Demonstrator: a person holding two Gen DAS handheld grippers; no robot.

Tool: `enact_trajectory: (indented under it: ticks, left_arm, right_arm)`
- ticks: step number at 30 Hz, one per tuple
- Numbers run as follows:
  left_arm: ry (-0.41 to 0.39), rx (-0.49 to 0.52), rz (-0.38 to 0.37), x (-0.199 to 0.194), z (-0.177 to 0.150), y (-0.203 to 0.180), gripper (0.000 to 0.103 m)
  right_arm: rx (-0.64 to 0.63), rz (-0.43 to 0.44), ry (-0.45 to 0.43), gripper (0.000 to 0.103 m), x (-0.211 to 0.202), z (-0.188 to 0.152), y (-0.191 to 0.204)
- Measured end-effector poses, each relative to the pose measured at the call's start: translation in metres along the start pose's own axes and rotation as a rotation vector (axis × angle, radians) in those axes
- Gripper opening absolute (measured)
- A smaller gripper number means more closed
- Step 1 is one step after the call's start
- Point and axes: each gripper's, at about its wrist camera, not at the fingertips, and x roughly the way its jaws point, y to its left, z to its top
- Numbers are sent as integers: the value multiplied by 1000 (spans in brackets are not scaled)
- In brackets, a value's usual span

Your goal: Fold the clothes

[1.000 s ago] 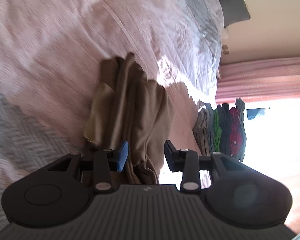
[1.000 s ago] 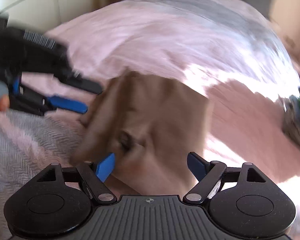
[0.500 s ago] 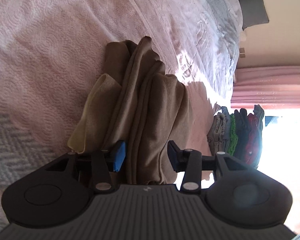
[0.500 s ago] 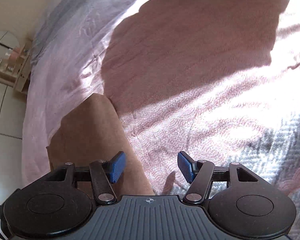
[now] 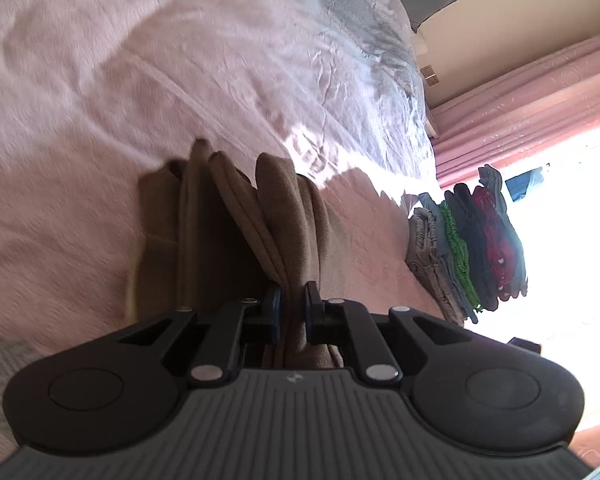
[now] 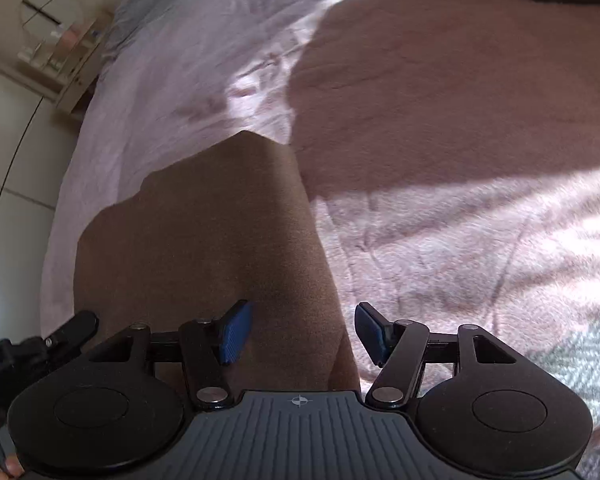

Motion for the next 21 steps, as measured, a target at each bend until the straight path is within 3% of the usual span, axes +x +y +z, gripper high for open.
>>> enact_trajectory:
  ticks: [7, 13, 17, 21]
  left_arm:
    - [-37, 20, 46, -19, 7, 19, 8]
    - [-57, -46, 55, -19, 3, 43, 10]
    - [-64, -154, 59, -9, -2, 67, 28]
    - [-114, -240, 48, -30, -14, 70, 29]
  right_arm:
    - [-159, -36, -1, 62, 15, -10, 34]
    - [-251, -65, 8, 62, 27, -18, 49]
    - [-233, -50, 9, 62, 31, -17, 39]
    - [-159, 33, 18, 63, 19, -8, 18]
